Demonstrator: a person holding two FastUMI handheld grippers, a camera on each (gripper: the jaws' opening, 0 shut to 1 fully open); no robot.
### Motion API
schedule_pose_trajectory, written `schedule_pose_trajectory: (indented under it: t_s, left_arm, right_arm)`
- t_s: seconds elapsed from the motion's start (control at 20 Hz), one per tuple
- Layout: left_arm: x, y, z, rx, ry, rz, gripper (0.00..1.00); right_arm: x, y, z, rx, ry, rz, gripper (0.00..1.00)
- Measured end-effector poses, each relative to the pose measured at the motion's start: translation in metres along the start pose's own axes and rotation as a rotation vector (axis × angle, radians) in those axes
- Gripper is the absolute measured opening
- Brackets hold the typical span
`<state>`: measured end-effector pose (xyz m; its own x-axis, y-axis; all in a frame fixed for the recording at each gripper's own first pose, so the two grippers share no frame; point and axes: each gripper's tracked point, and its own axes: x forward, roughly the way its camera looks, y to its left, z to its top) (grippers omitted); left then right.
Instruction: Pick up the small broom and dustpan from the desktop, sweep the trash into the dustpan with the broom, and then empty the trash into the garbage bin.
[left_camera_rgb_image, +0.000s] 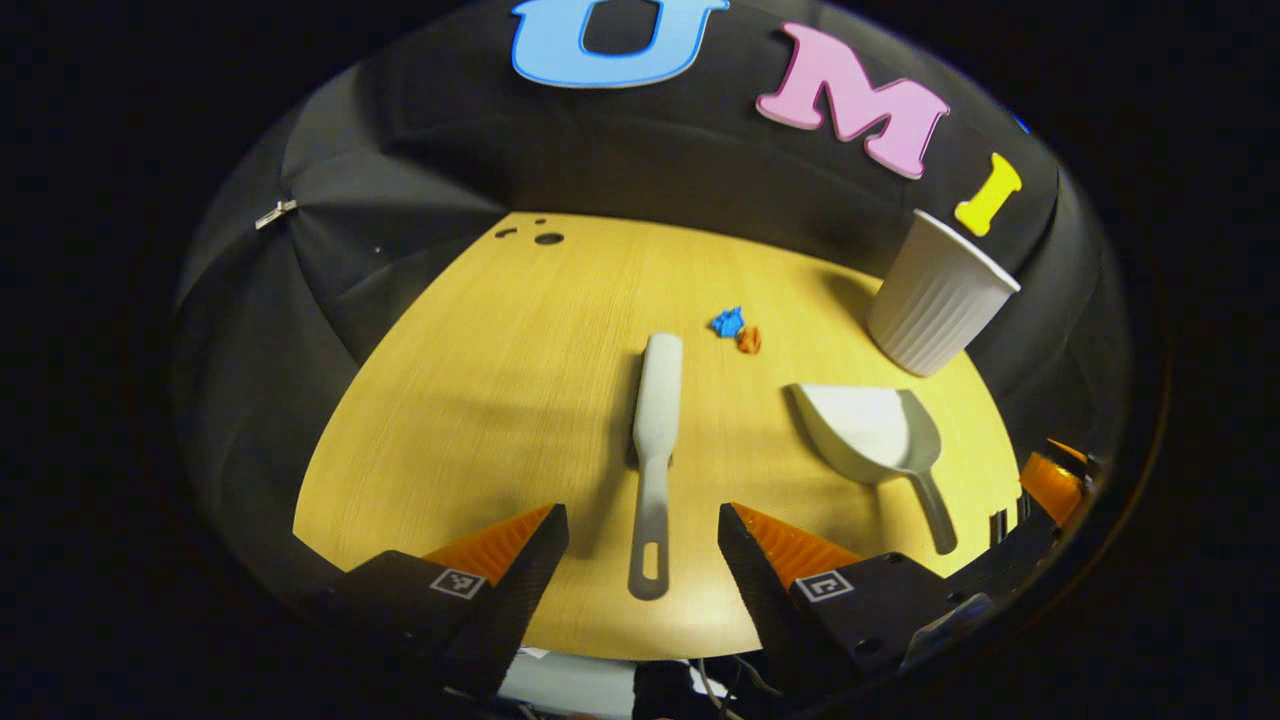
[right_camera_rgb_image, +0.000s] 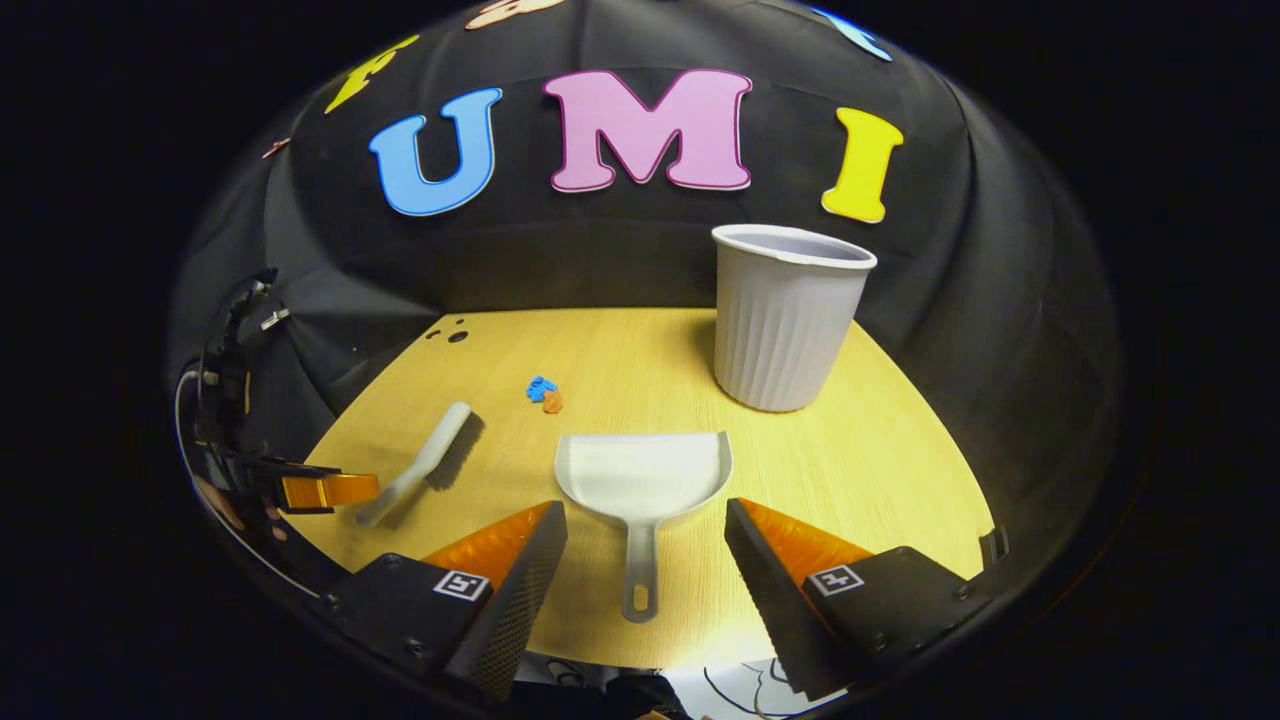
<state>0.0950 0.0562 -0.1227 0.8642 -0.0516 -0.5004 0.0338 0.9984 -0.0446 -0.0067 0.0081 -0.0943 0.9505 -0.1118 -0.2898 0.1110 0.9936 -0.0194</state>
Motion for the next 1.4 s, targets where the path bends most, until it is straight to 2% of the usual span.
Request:
schedule_pose_trajectory:
  t_s: [0.3,0.6,0.8,0.9,0.95,1.1,1.15,1.3,1.4]
  left_arm:
    - [0.045,0.000,-0.010,0.065,0.157,0.007,0.96]
    - [0.085,-0.009,-0.007,0.132,0.258,0.028,0.96]
    - [0.102,-0.010,-0.014,0.074,0.308,0.037,0.95]
    - [0.109,-0.007,-0.009,0.081,0.287,0.054,0.94]
    - [0.108,-0.007,-0.009,0.082,0.293,0.067,0.86]
    - [0.111,-0.009,-0.007,0.116,0.272,0.061,0.77]
    - [0.112,-0.012,-0.006,0.126,0.269,0.056,0.69]
    - [0.112,-0.014,-0.003,0.125,0.230,0.058,0.36]
    - [0.113,-0.013,-0.003,0.115,0.191,0.057,0.31]
  right_arm:
    - [0.004,-0.003,-0.046,0.021,0.116,0.009,0.99]
    - [0.006,-0.007,-0.059,0.051,0.151,0.023,0.99]
    - [0.008,-0.014,-0.068,0.070,0.185,0.010,0.99]
    - [0.012,-0.018,-0.071,0.080,0.197,0.003,0.99]
    - [0.015,-0.018,-0.072,0.085,0.203,0.006,0.99]
    - [0.032,-0.028,-0.086,0.074,0.265,-0.006,0.99]
    - [0.036,-0.028,-0.088,0.089,0.286,0.000,1.00]
    - [0.045,-0.031,-0.097,0.089,0.348,-0.005,0.99]
    - [0.047,-0.025,-0.094,0.073,0.361,0.015,0.99]
